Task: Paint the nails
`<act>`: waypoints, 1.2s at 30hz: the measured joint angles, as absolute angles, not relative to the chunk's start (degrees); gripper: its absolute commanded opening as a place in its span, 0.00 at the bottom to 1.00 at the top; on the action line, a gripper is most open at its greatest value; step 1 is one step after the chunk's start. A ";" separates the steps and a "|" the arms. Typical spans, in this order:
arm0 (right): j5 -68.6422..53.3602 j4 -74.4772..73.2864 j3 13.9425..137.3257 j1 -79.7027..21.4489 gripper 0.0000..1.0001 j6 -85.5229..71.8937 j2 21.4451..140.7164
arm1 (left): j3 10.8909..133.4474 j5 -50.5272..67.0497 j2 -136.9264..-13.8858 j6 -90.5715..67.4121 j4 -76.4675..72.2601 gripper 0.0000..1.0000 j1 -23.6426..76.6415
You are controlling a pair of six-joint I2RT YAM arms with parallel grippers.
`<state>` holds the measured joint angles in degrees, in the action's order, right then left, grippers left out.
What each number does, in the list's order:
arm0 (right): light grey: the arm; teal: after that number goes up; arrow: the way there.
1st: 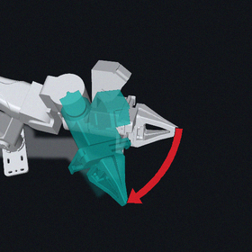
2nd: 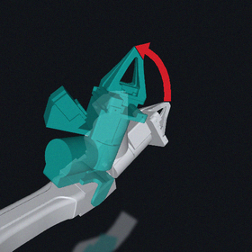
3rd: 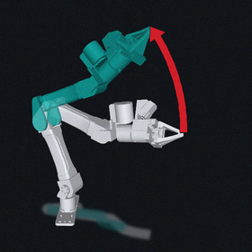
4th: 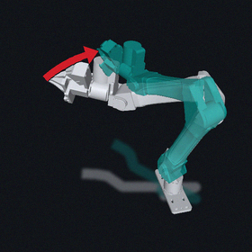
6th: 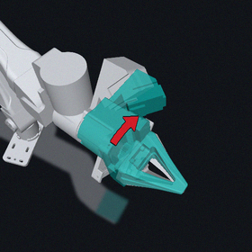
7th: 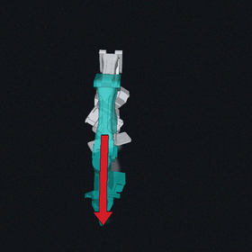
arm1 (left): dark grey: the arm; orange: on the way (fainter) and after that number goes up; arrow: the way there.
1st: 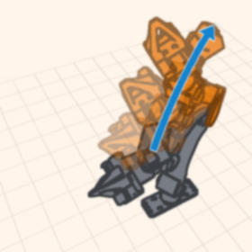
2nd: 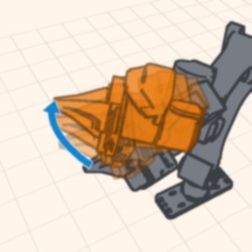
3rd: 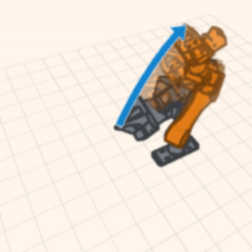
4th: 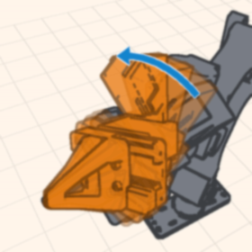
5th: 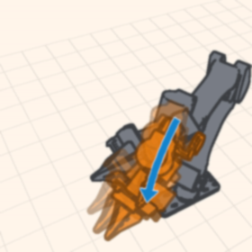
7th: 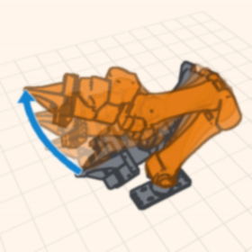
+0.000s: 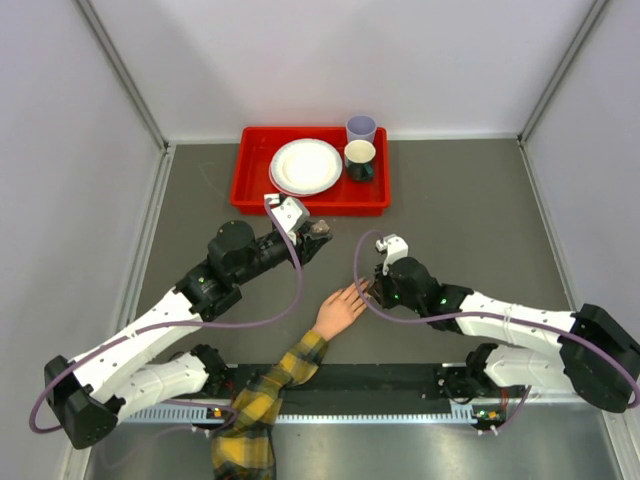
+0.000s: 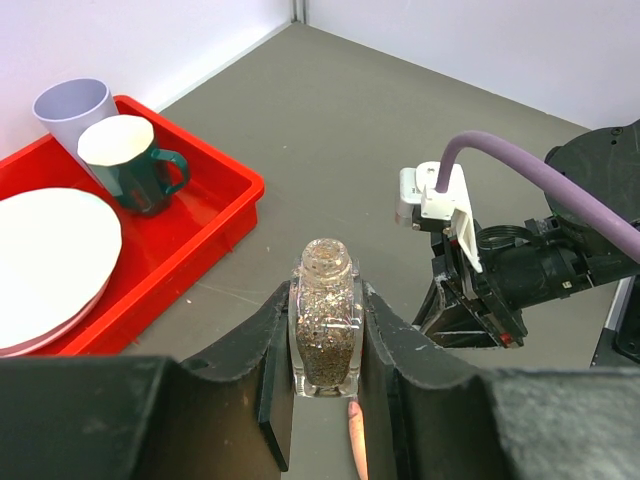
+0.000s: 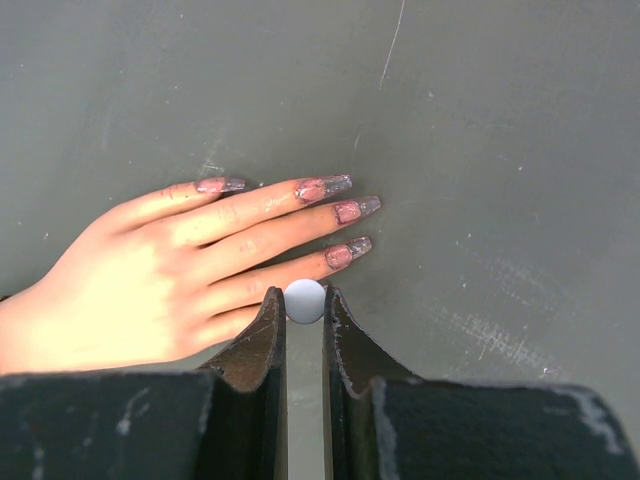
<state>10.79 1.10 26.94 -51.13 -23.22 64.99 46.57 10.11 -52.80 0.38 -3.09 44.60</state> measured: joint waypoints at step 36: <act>10.79 2.09 26.92 -51.09 0.00 -23.22 66.89 | 46.57 12.45 -53.04 -0.91 -3.42 0.00 43.24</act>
<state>10.79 2.09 26.92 -51.09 -23.22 66.89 46.57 12.45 -53.04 -0.91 -3.42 43.24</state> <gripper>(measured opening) 0.081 0.314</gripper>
